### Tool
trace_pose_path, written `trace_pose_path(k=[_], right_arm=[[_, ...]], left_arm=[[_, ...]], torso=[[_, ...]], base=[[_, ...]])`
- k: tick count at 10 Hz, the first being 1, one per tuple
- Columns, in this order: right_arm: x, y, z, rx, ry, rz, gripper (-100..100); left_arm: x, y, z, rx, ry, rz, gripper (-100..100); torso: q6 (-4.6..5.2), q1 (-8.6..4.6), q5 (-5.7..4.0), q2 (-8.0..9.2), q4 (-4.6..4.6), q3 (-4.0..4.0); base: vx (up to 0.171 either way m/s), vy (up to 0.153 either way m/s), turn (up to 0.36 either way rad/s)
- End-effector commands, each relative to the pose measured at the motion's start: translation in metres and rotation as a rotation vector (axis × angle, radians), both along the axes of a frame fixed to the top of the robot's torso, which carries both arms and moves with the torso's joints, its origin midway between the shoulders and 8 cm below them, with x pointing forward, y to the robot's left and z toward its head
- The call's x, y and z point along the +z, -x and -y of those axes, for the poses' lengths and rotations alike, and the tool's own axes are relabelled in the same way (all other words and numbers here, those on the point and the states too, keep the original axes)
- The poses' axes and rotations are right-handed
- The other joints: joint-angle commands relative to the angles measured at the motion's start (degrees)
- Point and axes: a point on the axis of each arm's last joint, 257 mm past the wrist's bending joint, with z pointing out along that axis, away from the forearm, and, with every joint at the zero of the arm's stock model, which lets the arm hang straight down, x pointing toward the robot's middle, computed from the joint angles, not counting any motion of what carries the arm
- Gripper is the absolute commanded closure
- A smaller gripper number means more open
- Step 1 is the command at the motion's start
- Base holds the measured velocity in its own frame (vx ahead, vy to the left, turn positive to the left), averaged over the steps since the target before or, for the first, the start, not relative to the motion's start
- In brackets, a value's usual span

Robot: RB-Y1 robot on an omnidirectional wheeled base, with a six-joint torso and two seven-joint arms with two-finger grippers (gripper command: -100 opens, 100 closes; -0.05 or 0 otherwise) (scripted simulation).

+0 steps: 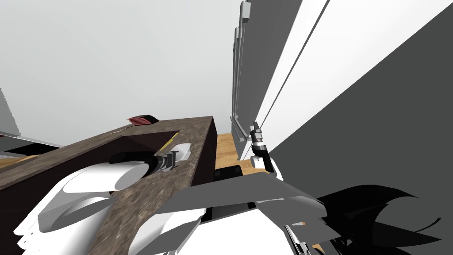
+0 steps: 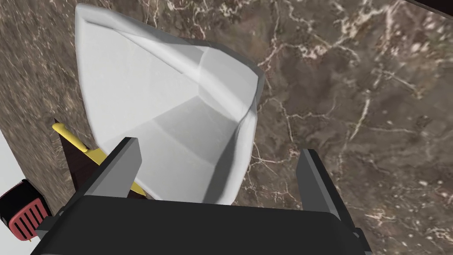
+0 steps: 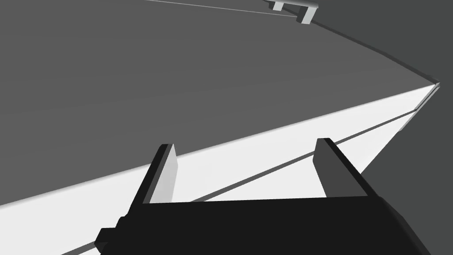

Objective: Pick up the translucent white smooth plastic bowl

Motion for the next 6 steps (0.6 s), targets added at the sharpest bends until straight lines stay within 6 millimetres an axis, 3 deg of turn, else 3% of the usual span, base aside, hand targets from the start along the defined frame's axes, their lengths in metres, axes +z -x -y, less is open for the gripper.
trace_pose_path(k=[1,2,3,6], right_arm=[[0.000,0.000,0.000,0.000,0.000,0.000,0],[0.000,0.000,0.000,0.000,0.000,0.000,0],[0.000,0.000,0.000,0.000,0.000,0.000,0],[0.000,0.000,0.000,0.000,0.000,0.000,0]], left_arm=[[0.000,0.000,0.000,0.000,0.000,0.000,-100],[-0.001,0.001,0.000,0.001,0.001,-0.006,0],[-0.005,-0.006,-0.002,0.000,0.009,-0.007,-100],[-0.004,-0.016,-0.007,-0.007,0.002,0.001,-100]], torso=[[0.00,0.00,0.00,0.00,0.00,0.00],[0.00,-0.14,-0.03,0.09,0.02,0.05],[0.00,-0.25,-0.06,0.16,0.04,0.09],[0.01,-0.36,-0.09,0.37,0.08,0.21]], base=[[0.024,0.032,-0.010],[0.004,0.007,0.000],[-0.024,-0.007,-0.059],[-0.042,-0.016,-0.034]])
